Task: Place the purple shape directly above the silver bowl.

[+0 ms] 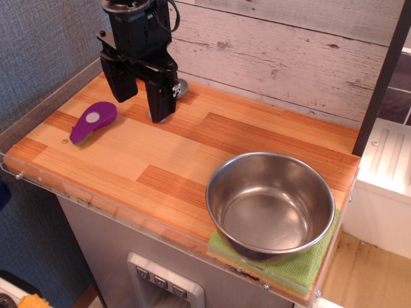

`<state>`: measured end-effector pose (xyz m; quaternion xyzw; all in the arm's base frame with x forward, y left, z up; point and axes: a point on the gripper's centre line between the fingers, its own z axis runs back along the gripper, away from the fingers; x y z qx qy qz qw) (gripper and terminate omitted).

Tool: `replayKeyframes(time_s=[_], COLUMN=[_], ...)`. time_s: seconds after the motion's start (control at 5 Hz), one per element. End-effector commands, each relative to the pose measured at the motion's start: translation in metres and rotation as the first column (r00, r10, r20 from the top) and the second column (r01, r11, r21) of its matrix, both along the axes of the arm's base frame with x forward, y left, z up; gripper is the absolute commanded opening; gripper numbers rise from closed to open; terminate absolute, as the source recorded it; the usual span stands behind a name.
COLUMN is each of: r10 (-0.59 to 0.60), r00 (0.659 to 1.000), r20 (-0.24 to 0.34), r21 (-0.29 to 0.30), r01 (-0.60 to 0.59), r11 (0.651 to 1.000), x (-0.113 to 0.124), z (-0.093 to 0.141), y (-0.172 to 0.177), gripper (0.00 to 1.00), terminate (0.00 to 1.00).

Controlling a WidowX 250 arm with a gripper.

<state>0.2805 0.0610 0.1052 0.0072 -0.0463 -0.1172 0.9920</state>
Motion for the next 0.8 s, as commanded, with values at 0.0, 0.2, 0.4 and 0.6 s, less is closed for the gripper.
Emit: replayKeyframes(time_s=[0.0, 0.2, 0.4, 0.6], r10=[0.0, 0.045, 0.091, 0.127], r00=[1.0, 0.999, 0.992, 0.986], r20=[0.0, 0.026, 0.088, 0.107], r21=[0.0, 0.014, 0.012, 0.053], r01=[0.0, -0.045, -0.092, -0.134], r11=[1.0, 0.999, 0.996, 0.99], x=[0.0, -0.003, -0.005, -0.012], z=[0.0, 0.005, 0.017, 0.019], y=[0.0, 0.026, 0.061, 0.107], gripper=[1.0, 1.0, 1.0, 1.0], terminate=[0.0, 0.0, 0.0, 0.0])
